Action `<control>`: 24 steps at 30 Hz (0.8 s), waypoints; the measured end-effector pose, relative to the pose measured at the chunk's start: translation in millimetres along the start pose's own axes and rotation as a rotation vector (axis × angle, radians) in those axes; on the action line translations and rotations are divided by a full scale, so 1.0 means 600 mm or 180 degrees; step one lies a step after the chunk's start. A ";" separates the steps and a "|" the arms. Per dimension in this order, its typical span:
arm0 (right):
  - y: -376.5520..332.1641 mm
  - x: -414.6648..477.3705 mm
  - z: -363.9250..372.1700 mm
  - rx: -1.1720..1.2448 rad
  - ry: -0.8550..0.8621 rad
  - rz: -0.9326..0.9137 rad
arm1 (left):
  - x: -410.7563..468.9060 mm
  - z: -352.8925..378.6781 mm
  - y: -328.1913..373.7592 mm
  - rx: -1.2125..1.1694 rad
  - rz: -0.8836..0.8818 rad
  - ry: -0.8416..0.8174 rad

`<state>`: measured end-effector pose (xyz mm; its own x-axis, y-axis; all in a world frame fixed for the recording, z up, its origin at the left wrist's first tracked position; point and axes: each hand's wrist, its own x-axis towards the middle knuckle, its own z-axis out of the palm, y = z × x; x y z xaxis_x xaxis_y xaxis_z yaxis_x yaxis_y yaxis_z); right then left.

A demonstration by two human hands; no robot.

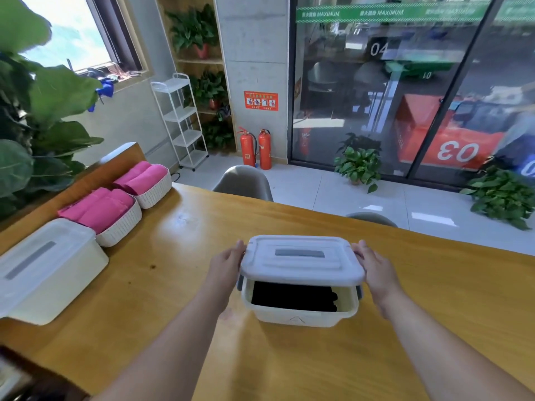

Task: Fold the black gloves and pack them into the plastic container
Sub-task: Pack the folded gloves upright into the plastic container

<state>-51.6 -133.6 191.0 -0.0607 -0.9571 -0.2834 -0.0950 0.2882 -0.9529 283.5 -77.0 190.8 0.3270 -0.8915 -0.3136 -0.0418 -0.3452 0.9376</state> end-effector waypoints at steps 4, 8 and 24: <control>0.040 -0.016 0.009 -0.0293 -0.0132 -0.0159 | -0.011 0.008 -0.038 0.0092 0.0109 -0.0086; 0.070 -0.020 0.025 -0.1004 -0.0024 -0.0281 | -0.006 0.013 -0.072 0.0634 0.0133 -0.0125; 0.140 -0.027 0.036 -0.3359 -0.0008 -0.0862 | -0.018 0.018 -0.095 0.1599 0.0460 0.0032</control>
<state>-37.0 -94.5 113.5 0.0927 -0.9925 -0.0794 -0.9101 -0.0521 -0.4110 272.1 -50.6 139.1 0.2933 -0.9385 -0.1824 -0.5342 -0.3191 0.7828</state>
